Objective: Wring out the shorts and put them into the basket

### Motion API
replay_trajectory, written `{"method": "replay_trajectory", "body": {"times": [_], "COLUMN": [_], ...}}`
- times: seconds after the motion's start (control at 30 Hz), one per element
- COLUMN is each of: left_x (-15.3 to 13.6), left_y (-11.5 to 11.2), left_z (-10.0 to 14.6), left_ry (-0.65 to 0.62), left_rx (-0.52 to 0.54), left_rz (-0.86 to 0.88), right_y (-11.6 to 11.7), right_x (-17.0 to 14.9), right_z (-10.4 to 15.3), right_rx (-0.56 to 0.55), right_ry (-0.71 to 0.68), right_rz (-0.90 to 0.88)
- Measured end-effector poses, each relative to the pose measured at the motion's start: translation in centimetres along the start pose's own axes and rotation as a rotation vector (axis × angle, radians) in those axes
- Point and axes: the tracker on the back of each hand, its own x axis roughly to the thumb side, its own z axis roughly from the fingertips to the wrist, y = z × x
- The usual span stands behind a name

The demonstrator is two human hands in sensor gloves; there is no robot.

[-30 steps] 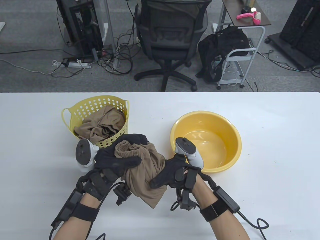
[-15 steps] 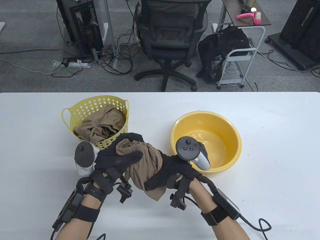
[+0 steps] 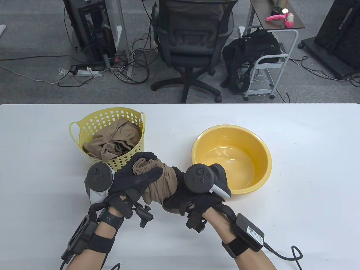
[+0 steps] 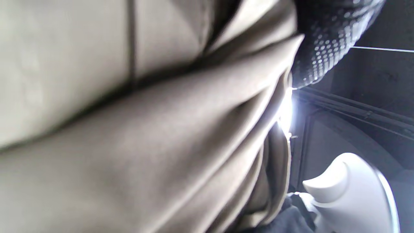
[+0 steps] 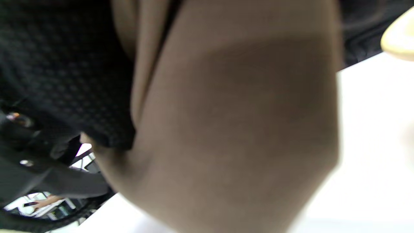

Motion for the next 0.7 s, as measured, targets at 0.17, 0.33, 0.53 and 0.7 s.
{"method": "replay_trajectory", "body": {"times": [0.17, 0.33, 0.53, 0.7], "left_x": [0.0, -0.1, -0.4, -0.6], "left_y": [-0.2, -0.5, -0.7, -0.8], "left_z": [0.0, -0.1, -0.1, -0.1], "left_ry": [0.038, 0.081, 0.130, 0.192], "left_rx": [0.001, 0.009, 0.020, 0.031], "left_rz": [-0.061, -0.106, -0.138, -0.160], "right_y": [0.1, 0.2, 0.5, 1.0], "right_x": [0.7, 1.2, 2.0, 2.9], "right_z": [0.1, 0.3, 0.7, 0.9], "right_rx": [-0.052, -0.101, -0.175, -0.240], "right_ry": [-0.015, -0.039, -0.097, -0.153], "right_rz": [0.184, 0.300, 0.486, 0.650]}}
